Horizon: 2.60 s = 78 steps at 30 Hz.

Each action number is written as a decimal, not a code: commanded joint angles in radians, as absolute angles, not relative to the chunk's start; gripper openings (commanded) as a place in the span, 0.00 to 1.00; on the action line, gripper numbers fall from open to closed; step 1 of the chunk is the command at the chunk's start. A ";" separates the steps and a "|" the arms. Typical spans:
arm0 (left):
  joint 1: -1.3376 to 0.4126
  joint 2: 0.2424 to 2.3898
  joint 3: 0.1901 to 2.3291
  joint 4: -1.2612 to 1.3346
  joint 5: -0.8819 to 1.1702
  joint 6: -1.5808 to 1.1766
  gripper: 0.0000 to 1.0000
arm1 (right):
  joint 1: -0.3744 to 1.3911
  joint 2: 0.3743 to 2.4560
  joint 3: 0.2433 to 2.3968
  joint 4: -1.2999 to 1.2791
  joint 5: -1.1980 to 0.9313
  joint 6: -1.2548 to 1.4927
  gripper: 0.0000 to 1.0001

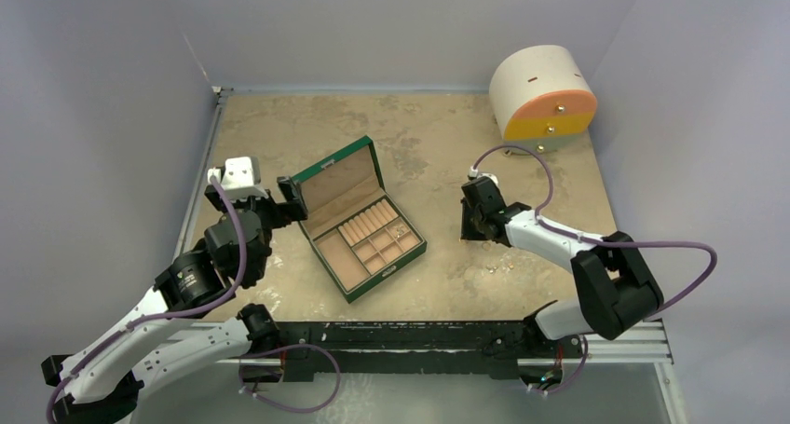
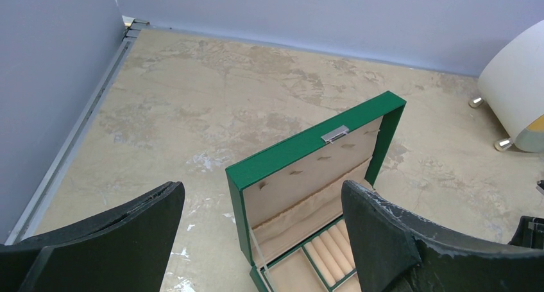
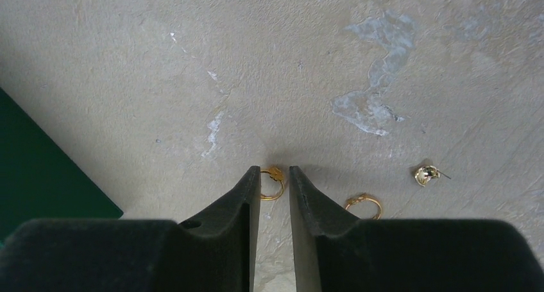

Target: Organize the mixed jewelry

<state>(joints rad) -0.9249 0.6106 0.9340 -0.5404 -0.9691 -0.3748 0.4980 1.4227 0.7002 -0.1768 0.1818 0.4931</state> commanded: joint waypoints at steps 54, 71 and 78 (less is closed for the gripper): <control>-0.922 0.610 0.949 -0.581 -0.252 -0.723 0.92 | 1.000 1.186 0.997 -0.155 0.131 0.550 0.00; -0.922 0.762 0.739 -0.228 -0.005 -0.892 0.65 | 1.058 1.120 0.959 -0.078 0.114 0.532 0.00; -0.922 0.778 0.715 -0.188 -0.005 -0.926 0.48 | 1.059 1.076 0.927 -0.062 0.129 0.538 0.00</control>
<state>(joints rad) -0.9249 0.7818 0.7238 -0.2829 -0.0227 -0.8860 1.0538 1.1133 0.9424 -0.1123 0.1127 0.5423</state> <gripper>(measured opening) 0.513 0.008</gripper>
